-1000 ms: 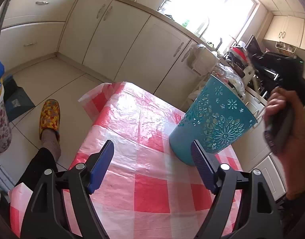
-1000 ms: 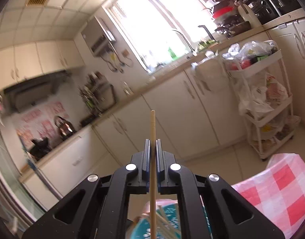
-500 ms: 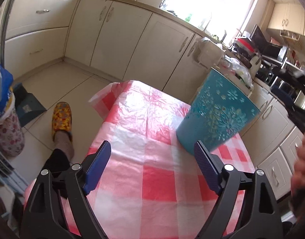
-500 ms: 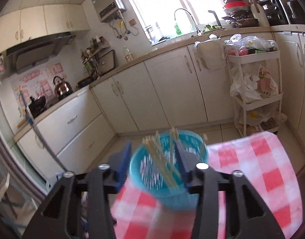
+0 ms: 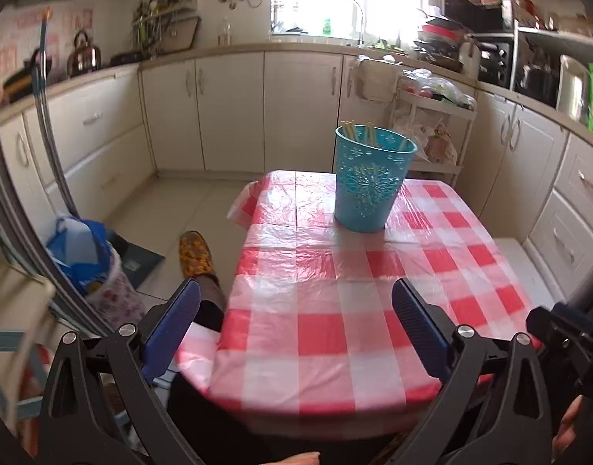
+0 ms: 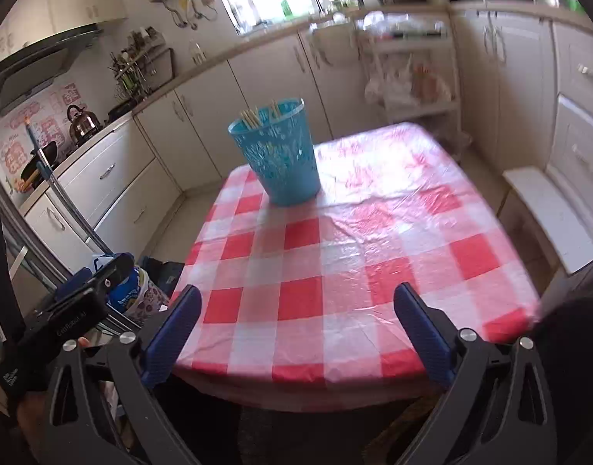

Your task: Organize utensils

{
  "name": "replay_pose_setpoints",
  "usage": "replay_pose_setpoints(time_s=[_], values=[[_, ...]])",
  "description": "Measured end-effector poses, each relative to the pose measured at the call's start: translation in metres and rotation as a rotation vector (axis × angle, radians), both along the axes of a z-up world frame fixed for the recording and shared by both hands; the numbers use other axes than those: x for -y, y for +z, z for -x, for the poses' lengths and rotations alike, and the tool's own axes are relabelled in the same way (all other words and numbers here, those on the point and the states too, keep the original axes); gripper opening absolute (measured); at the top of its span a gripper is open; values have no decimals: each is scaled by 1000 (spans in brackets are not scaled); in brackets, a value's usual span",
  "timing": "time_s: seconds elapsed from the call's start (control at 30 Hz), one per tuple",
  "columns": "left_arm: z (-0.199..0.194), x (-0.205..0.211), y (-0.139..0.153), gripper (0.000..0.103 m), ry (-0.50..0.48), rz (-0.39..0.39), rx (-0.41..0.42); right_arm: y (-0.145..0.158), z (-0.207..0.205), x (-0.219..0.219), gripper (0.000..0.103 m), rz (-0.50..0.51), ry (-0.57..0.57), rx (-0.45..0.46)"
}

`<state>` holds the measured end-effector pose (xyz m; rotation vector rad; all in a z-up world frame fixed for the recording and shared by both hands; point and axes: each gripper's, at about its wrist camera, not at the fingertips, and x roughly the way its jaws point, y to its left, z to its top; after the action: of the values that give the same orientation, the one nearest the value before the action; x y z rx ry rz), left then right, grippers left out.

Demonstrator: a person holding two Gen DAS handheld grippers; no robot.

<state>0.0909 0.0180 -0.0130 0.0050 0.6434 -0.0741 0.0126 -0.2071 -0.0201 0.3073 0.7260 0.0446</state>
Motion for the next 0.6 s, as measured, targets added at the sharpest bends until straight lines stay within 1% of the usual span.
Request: replay_pose_setpoints(time_s=[0.07,0.1,0.2,0.3,0.37,0.47,0.5,0.53,0.57,0.6], values=[[24,4,15,95,-1,-51,15,14,21,-6,96,40,-3,37],[31,3,19,95,0,-54,20,22,31,-9,96,52,-4,51],[58,-1,36,95,-3,-35,45,36,48,-12,96,48,-12,51],[69,-4,45,95,-10,-17,44,45,57,-16,96,43,-43,33],[74,-8,49,95,-26,2,26,47,64,-20,96,45,-51,24],[76,-15,48,95,-57,21,-38,47,78,-33,96,67,-65,58],[78,-16,47,95,-56,-3,-70,45,80,-38,96,82,-61,65],[79,-15,44,95,-57,-26,-81,41,82,-43,96,94,-52,57],[83,-15,43,95,-53,-46,-79,38,82,-47,96,96,-42,49],[87,-15,42,95,-46,-47,-71,35,84,-51,96,95,-27,41]])
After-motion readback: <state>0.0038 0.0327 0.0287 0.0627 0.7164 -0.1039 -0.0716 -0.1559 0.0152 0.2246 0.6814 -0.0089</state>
